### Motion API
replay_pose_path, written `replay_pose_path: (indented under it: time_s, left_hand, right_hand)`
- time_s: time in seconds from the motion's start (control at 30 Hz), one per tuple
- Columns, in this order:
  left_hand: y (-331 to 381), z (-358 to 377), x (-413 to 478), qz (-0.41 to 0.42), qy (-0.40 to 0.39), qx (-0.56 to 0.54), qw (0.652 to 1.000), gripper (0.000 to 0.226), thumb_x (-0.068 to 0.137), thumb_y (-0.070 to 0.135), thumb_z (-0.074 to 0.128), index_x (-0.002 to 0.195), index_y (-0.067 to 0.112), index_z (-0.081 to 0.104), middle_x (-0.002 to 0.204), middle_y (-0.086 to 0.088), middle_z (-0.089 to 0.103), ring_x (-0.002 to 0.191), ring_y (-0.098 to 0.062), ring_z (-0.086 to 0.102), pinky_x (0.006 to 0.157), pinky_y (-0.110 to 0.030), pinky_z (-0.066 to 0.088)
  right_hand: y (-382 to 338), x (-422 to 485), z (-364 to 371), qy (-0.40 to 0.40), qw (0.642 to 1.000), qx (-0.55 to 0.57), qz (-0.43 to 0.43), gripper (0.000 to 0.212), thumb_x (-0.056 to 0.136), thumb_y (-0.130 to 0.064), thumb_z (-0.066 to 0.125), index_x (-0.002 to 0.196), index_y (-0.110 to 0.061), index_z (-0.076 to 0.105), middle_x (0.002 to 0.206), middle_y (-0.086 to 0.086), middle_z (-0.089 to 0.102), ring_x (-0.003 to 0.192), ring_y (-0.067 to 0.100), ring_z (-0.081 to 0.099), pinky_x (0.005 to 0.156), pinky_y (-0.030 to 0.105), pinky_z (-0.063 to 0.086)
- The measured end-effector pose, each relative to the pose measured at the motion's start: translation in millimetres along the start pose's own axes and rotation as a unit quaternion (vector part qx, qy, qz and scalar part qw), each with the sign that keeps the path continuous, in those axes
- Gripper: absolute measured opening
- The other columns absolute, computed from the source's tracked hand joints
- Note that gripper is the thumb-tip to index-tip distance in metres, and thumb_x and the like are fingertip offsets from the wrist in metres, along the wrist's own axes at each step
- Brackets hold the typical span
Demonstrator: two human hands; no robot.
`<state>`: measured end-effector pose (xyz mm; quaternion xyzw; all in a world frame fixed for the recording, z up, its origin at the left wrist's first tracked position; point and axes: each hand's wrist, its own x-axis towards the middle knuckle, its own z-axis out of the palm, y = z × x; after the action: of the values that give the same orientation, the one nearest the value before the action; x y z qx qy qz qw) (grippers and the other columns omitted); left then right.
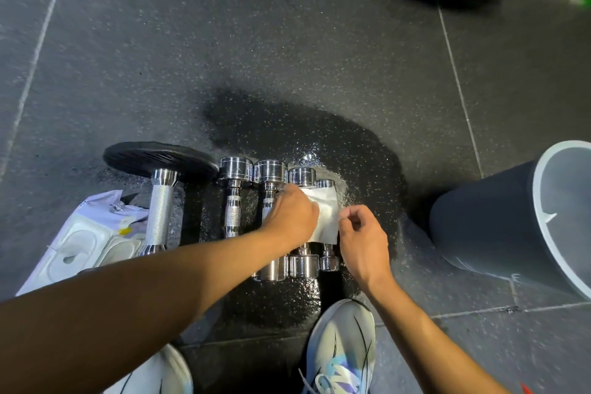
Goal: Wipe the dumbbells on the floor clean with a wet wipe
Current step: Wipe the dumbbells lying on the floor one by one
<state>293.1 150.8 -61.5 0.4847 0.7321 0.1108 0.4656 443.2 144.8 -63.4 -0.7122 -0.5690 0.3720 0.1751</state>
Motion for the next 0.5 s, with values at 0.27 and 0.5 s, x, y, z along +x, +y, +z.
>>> replay_pose_path:
  time_s: [0.27, 0.5]
  left_hand:
    - [6, 10, 18, -0.105, -0.032, 0.014, 0.994, 0.024, 0.104, 0.023, 0.055, 0.117, 0.002, 0.055, 0.106, -0.009, 0.063, 0.09, -0.026, 0.062, 0.068, -0.033, 0.046]
    - [-5, 29, 14, -0.141, -0.092, 0.058, 0.984, 0.04, 0.101, 0.012, 0.056, 0.138, 0.0, 0.046, 0.118, -0.013, 0.064, 0.102, -0.028, 0.066, 0.065, -0.03, 0.047]
  right_hand:
    - [10, 4, 0, -0.082, 0.997, -0.005, 0.008, 0.017, 0.099, -0.014, 0.059, 0.112, -0.022, 0.067, 0.104, -0.012, 0.07, 0.09, -0.004, 0.064, 0.067, 0.0, 0.042]
    - [10, 4, 0, -0.072, 0.997, -0.018, -0.002, 0.02, 0.098, -0.013, 0.06, 0.113, -0.023, 0.068, 0.103, -0.012, 0.071, 0.089, -0.003, 0.064, 0.069, -0.001, 0.041]
